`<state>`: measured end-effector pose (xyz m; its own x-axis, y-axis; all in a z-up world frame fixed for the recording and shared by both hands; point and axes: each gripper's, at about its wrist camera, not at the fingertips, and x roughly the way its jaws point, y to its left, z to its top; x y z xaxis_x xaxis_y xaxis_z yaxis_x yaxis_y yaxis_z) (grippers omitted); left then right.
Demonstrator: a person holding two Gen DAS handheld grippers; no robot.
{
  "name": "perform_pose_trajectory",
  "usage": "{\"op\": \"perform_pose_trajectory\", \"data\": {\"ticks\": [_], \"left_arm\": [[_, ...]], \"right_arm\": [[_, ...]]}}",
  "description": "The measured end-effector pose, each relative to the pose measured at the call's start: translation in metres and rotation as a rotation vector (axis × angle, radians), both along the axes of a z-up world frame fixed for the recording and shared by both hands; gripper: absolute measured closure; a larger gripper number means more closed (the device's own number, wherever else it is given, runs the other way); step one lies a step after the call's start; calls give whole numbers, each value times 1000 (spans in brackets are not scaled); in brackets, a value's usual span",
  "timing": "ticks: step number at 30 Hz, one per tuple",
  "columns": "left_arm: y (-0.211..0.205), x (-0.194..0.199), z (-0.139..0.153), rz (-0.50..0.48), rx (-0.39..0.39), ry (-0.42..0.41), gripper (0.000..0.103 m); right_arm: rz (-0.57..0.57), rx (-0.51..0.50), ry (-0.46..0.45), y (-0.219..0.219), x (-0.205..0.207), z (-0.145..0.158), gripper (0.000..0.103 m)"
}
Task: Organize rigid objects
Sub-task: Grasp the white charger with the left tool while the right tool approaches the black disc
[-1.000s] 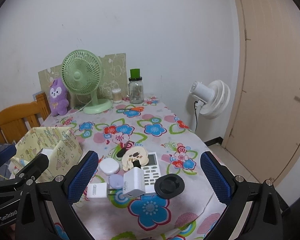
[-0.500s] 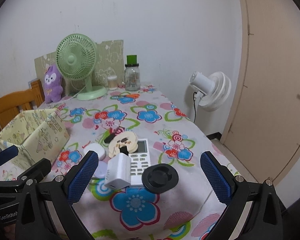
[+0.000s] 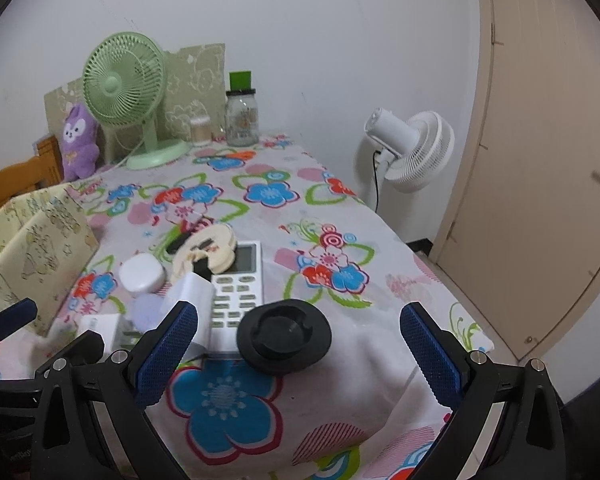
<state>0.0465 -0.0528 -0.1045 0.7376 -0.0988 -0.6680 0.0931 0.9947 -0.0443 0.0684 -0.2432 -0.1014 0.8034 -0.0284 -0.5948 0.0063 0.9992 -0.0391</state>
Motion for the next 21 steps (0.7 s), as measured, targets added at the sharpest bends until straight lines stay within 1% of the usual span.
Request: {"op": "perform_pose_trajectory", "data": {"ticks": [7, 9, 11, 14, 18, 21], "left_arm": [[-11, 14, -17, -16, 43, 45, 18], [-13, 18, -21, -23, 43, 59, 20], [-14, 21, -24, -26, 42, 72, 25], [-15, 26, -29, -30, 40, 95, 29], [-16, 30, -35, -27, 57, 111, 34], [-14, 32, -36, -26, 49, 116, 35]], "right_arm": [[5, 22, 44, -4, 14, -15, 1], [6, 12, 61, -3, 18, -20, 2], [5, 14, 69, -4, 21, -24, 2], [2, 27, 91, -6, 26, -29, 4], [5, 34, 124, -6, 33, -38, 8], [11, 60, 124, -7, 36, -40, 9]]}}
